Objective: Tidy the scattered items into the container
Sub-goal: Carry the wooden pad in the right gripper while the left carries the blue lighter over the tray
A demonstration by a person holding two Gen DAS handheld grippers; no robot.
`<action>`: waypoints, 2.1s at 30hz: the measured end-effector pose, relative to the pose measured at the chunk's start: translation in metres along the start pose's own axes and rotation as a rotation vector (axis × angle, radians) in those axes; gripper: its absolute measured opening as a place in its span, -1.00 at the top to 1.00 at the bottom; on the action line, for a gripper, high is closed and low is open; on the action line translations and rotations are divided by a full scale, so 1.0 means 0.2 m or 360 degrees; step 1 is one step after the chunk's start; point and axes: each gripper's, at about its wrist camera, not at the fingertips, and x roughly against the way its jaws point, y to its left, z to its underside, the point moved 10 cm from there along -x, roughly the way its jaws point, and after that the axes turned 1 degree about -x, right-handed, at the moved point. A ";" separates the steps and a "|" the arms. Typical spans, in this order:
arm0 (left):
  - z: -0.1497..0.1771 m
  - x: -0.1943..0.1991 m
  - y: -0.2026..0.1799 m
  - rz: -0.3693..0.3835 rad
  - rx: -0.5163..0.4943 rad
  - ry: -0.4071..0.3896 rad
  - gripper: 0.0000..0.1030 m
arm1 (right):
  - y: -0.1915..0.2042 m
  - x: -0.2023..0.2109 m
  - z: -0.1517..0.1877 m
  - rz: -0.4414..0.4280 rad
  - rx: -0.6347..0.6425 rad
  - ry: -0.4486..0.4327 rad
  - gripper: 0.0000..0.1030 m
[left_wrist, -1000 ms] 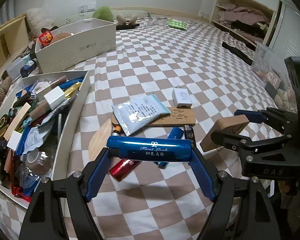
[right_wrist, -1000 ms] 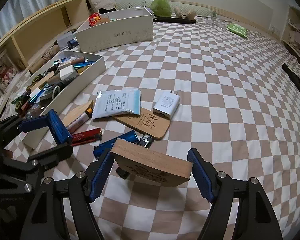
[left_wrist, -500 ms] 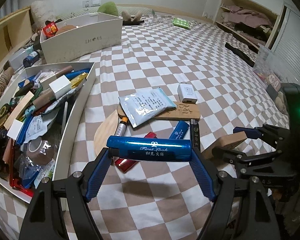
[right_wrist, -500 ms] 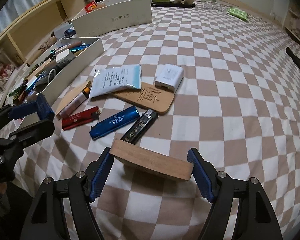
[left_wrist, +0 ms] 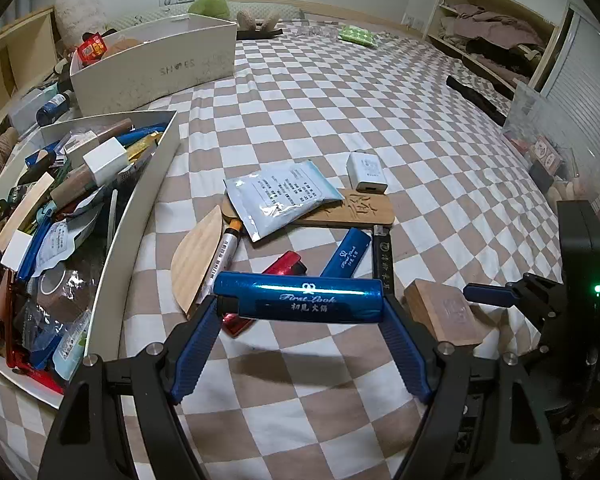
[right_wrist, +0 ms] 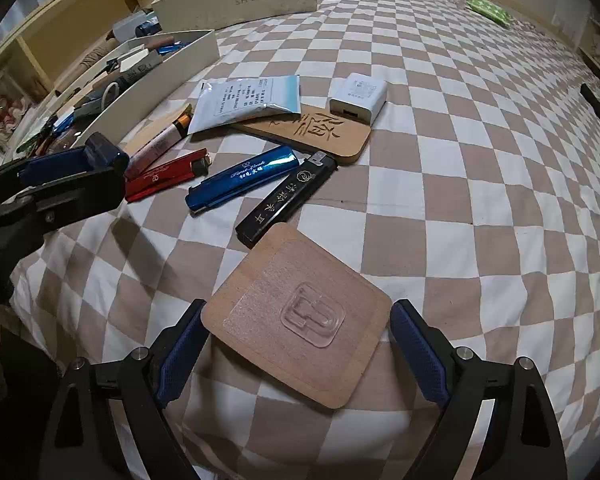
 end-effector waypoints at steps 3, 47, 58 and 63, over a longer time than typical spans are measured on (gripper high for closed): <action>0.01 0.00 0.00 0.0004 0.0000 0.0006 -0.54 | -0.01 0.01 0.00 -0.0052 -0.0096 0.0004 -0.82; -0.06 0.08 0.06 -0.0026 0.0031 -0.0063 -0.54 | 0.06 0.07 -0.11 0.0003 -0.0054 -0.0139 -0.61; -0.14 0.23 0.14 -0.0048 0.0048 -0.0147 -0.54 | 0.11 0.25 -0.25 -0.0005 -0.0019 -0.0277 -0.61; -0.25 0.34 0.18 -0.0076 0.0032 -0.0237 -0.54 | 0.13 0.34 -0.33 -0.0001 -0.0019 -0.0347 -0.61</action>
